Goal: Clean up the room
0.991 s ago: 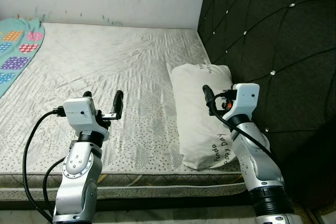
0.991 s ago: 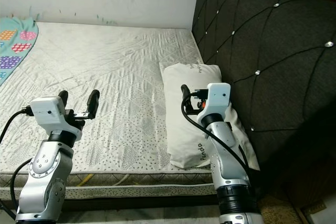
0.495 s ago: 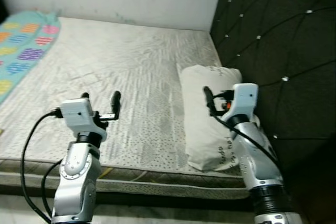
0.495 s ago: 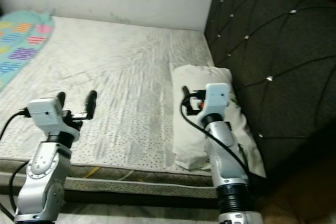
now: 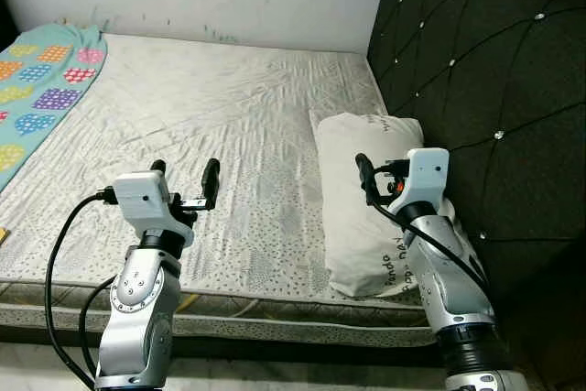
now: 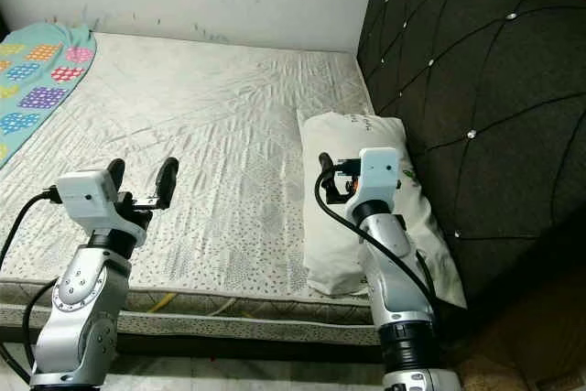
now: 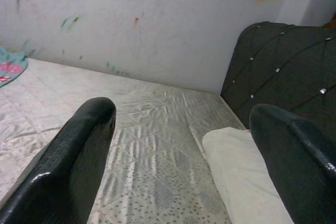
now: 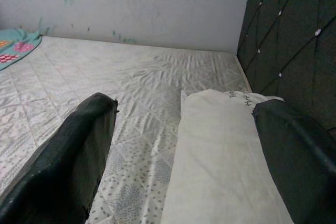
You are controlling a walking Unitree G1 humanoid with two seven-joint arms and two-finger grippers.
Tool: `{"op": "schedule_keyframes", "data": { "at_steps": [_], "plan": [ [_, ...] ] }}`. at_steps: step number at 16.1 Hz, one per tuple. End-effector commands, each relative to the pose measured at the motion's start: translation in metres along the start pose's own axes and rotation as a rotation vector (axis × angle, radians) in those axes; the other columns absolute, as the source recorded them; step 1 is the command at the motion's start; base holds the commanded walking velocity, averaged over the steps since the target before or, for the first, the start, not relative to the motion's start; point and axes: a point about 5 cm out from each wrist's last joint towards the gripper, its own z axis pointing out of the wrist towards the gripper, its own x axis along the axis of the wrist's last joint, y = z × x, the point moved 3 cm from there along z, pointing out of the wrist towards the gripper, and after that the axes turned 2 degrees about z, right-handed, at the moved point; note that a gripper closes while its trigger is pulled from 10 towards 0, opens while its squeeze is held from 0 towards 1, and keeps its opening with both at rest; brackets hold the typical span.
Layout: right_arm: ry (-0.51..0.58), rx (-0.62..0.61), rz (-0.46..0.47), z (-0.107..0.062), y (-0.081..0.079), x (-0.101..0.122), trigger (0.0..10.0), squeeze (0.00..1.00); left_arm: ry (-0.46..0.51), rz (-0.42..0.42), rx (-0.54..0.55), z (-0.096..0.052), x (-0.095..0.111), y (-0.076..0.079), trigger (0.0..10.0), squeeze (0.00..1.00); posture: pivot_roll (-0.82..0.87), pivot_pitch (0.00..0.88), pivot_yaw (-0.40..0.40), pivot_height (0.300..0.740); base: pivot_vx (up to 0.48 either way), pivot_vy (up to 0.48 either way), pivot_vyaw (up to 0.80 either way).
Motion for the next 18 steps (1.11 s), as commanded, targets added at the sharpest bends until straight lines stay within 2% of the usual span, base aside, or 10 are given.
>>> {"op": "schedule_keyframes", "data": {
  "at_steps": [1, 5, 18],
  "plan": [
    [0.000, -0.013, -0.008, 0.0010, 0.0041, 0.0007, 10.0, 0.00, 0.005, 0.001, -0.017, 0.0007, 0.0022, 0.0036, 10.0, 0.00, -0.02, 0.000, -0.060, 0.740, 0.000, 0.000, 0.00],
    [-0.003, -0.009, -0.012, 0.0017, 0.0034, -0.0003, 10.0, 0.00, 0.011, -0.015, -0.042, 0.0002, 0.0032, 0.0075, 10.0, 0.00, -0.02, 0.000, -0.061, 0.740, 0.000, 0.000, 0.00],
    [-0.002, -0.002, -0.019, 0.0021, 0.0023, -0.0015, 10.0, 0.00, 0.002, -0.018, -0.061, -0.0003, 0.0015, 0.0094, 10.0, 0.00, -0.02, 0.000, -0.063, 0.740, 0.270, 0.000, 0.00]
  ]
}}
